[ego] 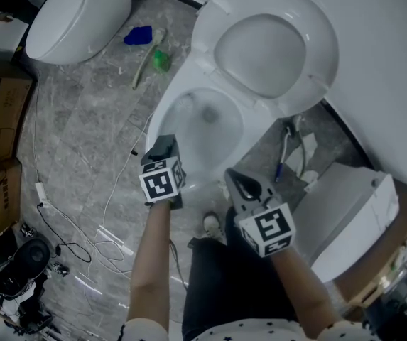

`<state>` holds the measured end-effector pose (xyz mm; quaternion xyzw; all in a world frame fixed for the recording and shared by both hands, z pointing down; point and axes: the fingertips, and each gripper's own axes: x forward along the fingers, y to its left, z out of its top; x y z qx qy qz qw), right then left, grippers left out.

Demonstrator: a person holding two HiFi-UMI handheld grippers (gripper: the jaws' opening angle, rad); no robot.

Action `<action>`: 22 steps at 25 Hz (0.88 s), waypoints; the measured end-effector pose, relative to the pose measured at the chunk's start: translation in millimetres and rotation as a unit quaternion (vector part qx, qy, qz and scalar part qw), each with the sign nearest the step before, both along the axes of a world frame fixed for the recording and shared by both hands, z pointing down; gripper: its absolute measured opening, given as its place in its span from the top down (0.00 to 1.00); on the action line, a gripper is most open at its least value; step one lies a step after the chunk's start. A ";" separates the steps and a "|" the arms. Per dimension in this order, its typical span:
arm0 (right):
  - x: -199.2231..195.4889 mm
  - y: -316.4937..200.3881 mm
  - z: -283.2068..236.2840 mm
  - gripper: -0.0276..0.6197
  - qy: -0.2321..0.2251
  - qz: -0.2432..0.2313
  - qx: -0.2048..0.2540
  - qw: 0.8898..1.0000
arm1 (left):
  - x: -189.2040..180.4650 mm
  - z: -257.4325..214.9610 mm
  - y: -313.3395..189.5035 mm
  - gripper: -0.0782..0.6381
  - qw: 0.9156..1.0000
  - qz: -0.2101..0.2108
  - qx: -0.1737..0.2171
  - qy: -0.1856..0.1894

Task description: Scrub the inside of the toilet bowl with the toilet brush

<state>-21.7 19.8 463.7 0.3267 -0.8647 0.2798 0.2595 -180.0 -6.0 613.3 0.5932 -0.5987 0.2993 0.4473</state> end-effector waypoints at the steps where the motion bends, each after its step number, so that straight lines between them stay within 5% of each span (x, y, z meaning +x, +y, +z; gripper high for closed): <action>1: -0.5 0.1 -0.5 0.95 -0.001 0.000 0.002 1.000 | -1.7 0.0 2.7 0.68 1.000 -0.001 -0.001 -0.001; 22: -11.7 14.4 -21.4 0.95 -0.003 -0.012 0.016 1.000 | -26.6 -7.9 66.2 0.68 0.999 -0.030 -0.027 -0.022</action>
